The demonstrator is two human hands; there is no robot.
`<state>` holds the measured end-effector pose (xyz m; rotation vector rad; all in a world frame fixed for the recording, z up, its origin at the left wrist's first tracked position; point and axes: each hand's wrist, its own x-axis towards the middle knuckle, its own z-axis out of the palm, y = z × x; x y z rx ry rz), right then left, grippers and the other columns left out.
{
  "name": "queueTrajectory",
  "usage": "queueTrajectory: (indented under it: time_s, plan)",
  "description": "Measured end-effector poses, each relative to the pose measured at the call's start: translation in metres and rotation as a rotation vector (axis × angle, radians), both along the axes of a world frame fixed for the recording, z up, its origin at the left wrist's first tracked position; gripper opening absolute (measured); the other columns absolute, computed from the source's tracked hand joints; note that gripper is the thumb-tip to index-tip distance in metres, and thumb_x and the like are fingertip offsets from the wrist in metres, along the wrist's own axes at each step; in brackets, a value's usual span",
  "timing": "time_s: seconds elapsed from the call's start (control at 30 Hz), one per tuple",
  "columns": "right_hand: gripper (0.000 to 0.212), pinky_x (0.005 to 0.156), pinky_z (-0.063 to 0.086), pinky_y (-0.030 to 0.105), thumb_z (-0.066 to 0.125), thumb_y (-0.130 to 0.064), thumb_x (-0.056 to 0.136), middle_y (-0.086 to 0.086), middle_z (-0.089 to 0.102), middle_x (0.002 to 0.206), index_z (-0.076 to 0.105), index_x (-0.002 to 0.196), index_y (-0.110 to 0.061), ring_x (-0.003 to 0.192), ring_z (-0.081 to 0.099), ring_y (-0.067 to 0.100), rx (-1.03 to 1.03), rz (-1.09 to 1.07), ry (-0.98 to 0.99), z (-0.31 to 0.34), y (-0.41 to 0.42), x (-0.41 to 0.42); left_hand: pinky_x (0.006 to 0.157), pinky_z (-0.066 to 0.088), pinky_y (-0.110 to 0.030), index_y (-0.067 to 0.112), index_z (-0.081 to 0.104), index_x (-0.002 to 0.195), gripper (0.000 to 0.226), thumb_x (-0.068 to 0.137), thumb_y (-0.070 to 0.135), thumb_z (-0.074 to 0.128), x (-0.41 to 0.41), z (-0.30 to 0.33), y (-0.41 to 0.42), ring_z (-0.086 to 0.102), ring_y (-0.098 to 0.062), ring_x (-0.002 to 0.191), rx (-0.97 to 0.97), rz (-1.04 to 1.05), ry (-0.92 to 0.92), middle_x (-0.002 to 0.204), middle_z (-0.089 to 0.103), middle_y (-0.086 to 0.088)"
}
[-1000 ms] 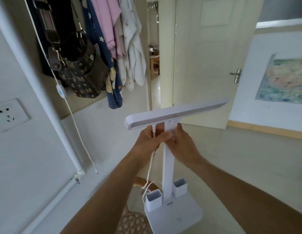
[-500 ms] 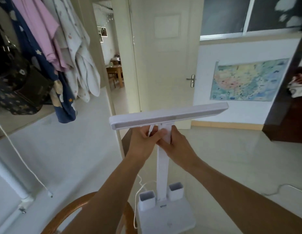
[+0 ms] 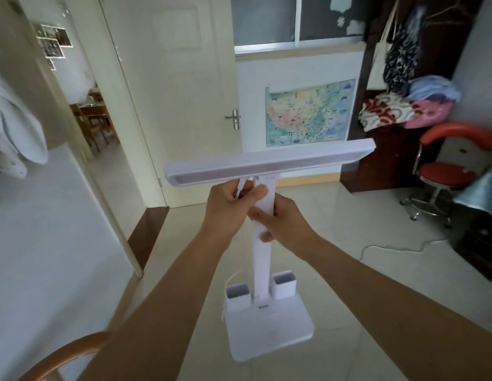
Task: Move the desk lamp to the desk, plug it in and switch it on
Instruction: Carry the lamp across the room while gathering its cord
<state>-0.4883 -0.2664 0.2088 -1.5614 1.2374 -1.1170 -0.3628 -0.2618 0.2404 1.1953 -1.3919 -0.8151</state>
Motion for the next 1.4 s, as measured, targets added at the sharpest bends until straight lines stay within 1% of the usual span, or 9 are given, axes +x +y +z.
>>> queueTrajectory:
  time_s: [0.17,0.5,0.6,0.7,0.87,0.93,1.03,1.3,1.4]
  plan:
    - [0.026,0.061,0.057,0.053,0.066,-0.019,0.091,0.027,0.068,0.096,0.062,0.111,-0.003,0.074,0.061,0.026,-0.043,-0.143,-0.005,0.001,0.005,-0.054,0.06,0.051,-0.018,0.016,0.074,0.081,0.002,0.08,0.015,0.074,-0.057,0.0,-0.009,0.066,-0.007,0.065,0.028,-0.149,0.057,0.074,0.073,0.003]
    - [0.024,0.059,0.059,0.048,0.063,-0.031,0.091,0.013,0.069,0.091,0.059,0.11,-0.017,0.063,0.06,0.021,-0.086,-0.45,0.029,-0.012,-0.001,-0.153,0.078,0.05,-0.027,0.011,0.073,0.099,0.021,0.083,0.024,0.068,-0.175,-0.009,-0.043,0.07,-0.022,0.09,0.089,-0.414,0.022,0.097,0.075,-0.01]
    - [0.007,0.053,0.057,0.039,0.062,-0.029,0.091,0.001,0.066,0.081,0.058,0.095,-0.033,0.059,0.059,0.017,-0.116,-0.512,0.031,-0.017,-0.012,-0.178,0.082,0.052,-0.029,0.016,0.074,0.096,0.02,0.078,0.022,0.072,-0.201,-0.014,-0.064,0.07,-0.02,0.09,0.116,-0.525,-0.009,0.093,0.076,-0.005]
    - [0.006,0.049,0.053,0.03,0.06,-0.024,0.09,-0.002,0.065,0.079,0.063,0.096,-0.024,0.06,0.06,0.012,-0.131,-0.583,0.049,-0.019,-0.028,-0.206,0.087,0.051,-0.03,0.021,0.074,0.093,0.017,0.076,0.02,0.075,-0.225,-0.022,-0.088,0.071,-0.016,0.091,0.149,-0.641,-0.033,0.092,0.077,0.002]
    - [0.023,0.053,0.047,0.01,0.058,-0.014,0.093,-0.016,0.06,0.079,0.058,0.083,-0.034,0.065,0.061,-0.006,-0.162,-0.658,0.114,-0.017,-0.058,-0.246,0.066,0.042,-0.018,0.026,0.071,0.09,0.009,0.081,0.023,0.072,-0.265,-0.024,-0.128,0.062,0.007,0.065,0.172,-0.778,-0.033,0.069,0.069,0.019]
    - [0.005,0.062,0.052,0.023,0.06,-0.027,0.09,-0.013,0.061,0.084,0.061,0.095,-0.026,0.076,0.062,0.002,-0.141,-0.718,0.145,-0.022,-0.071,-0.264,0.061,0.04,-0.017,0.024,0.071,0.098,0.015,0.083,0.026,0.07,-0.282,-0.023,-0.144,0.059,0.007,0.059,0.17,-0.815,-0.061,0.068,0.067,0.019]
    - [0.048,0.073,0.057,0.047,0.055,-0.056,0.076,-0.005,0.064,0.096,0.058,0.111,-0.023,0.086,0.064,0.018,-0.104,-0.836,0.177,-0.023,-0.083,-0.285,0.064,0.042,-0.019,0.017,0.072,0.102,0.022,0.082,0.025,0.071,-0.309,-0.023,-0.164,0.059,0.005,0.062,0.15,-0.888,-0.075,0.074,0.068,0.012]
    - [0.061,0.072,0.059,0.054,0.053,-0.074,0.073,-0.013,0.053,0.072,0.056,0.095,-0.017,0.069,0.058,0.016,-0.078,-1.047,0.225,-0.013,-0.095,-0.339,0.05,0.037,-0.013,0.014,0.071,0.099,0.02,0.085,0.028,0.068,-0.379,-0.012,-0.185,0.052,0.01,0.044,0.139,-0.973,-0.103,0.057,0.058,0.017]
    - [0.065,0.072,0.058,0.056,0.052,-0.077,0.071,-0.006,0.059,0.077,0.056,0.094,-0.016,0.077,0.065,0.024,-0.06,-1.106,0.238,-0.006,-0.101,-0.359,0.046,0.035,-0.012,0.015,0.071,0.093,0.014,0.085,0.027,0.069,-0.404,-0.005,-0.191,0.049,0.008,0.041,0.136,-0.995,-0.055,0.05,0.056,0.017]
